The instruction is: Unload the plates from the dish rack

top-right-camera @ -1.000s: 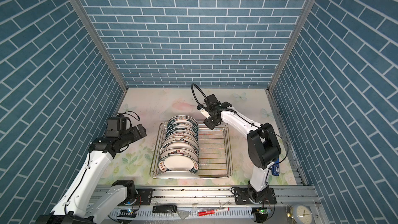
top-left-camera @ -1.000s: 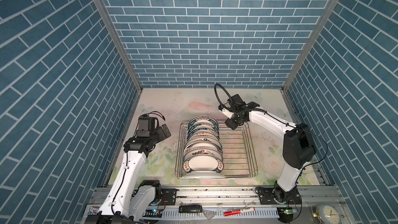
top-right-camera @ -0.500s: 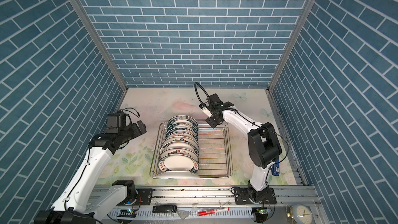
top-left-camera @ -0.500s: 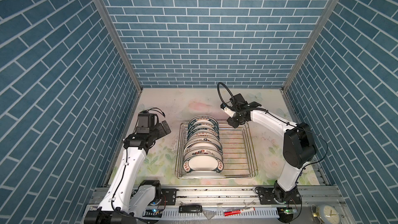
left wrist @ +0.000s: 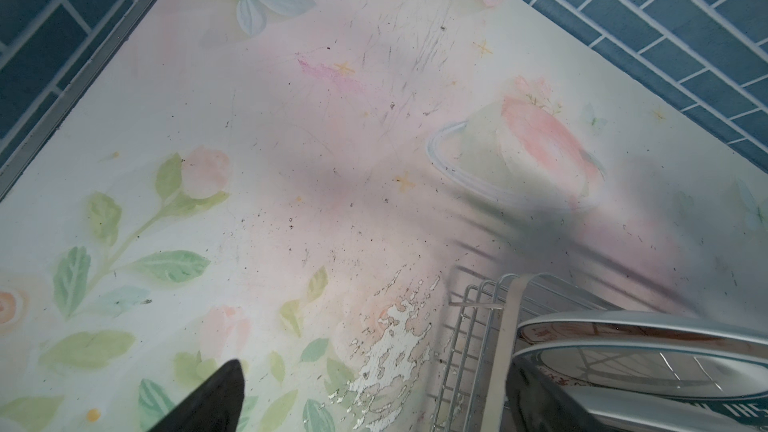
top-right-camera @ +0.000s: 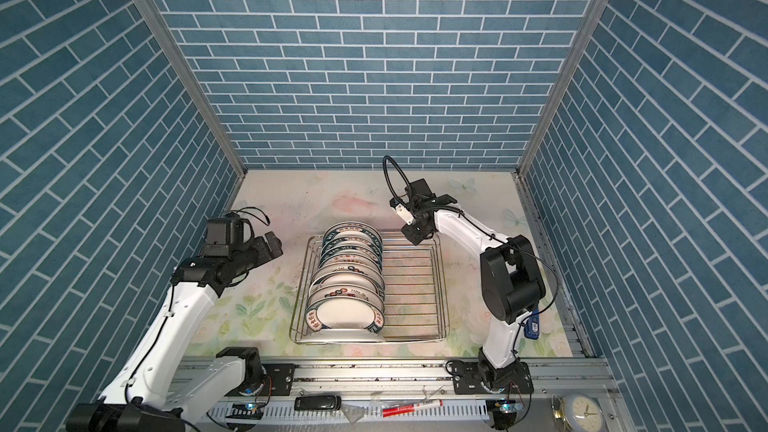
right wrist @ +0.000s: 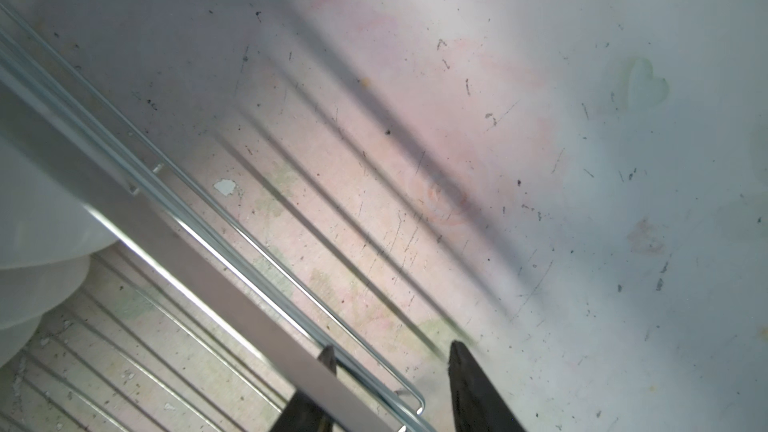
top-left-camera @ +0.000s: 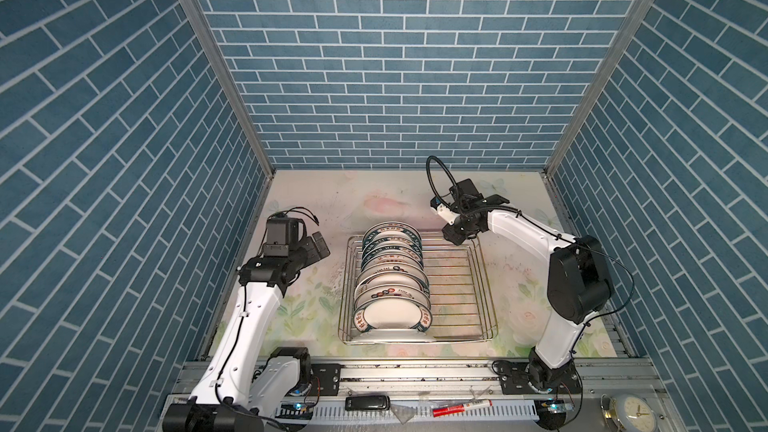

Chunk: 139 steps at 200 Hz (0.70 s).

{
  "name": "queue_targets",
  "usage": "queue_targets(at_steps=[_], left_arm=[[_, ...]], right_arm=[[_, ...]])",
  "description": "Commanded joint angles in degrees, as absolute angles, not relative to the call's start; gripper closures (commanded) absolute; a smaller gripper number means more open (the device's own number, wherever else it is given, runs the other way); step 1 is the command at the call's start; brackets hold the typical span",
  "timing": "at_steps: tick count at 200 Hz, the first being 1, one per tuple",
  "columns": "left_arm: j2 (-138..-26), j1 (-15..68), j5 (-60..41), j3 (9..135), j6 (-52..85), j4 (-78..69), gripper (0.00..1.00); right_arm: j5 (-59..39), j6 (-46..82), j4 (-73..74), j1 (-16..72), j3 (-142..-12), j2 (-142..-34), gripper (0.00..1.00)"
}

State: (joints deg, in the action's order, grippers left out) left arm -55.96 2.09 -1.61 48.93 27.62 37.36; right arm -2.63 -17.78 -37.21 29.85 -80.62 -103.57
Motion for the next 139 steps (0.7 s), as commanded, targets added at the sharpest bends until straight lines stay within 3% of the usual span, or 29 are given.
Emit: queue_targets(at_steps=[1,48,139], left_arm=[[-56.51,1.67,-2.18,50.01,27.34,36.44,0.01],[-56.85,1.67,-2.18,50.06,27.41,36.02,0.01],[-55.3,1.67,-5.16,48.78,26.96,35.34,0.01]], right_arm=[[-0.5,-16.75,-37.59,28.05,-79.7,-105.44,0.57],[-1.06,-15.48,-37.78,26.18,-80.02,-106.08,0.66],[0.58,-13.72,-38.83,22.75,-81.0,-107.84,0.72]])
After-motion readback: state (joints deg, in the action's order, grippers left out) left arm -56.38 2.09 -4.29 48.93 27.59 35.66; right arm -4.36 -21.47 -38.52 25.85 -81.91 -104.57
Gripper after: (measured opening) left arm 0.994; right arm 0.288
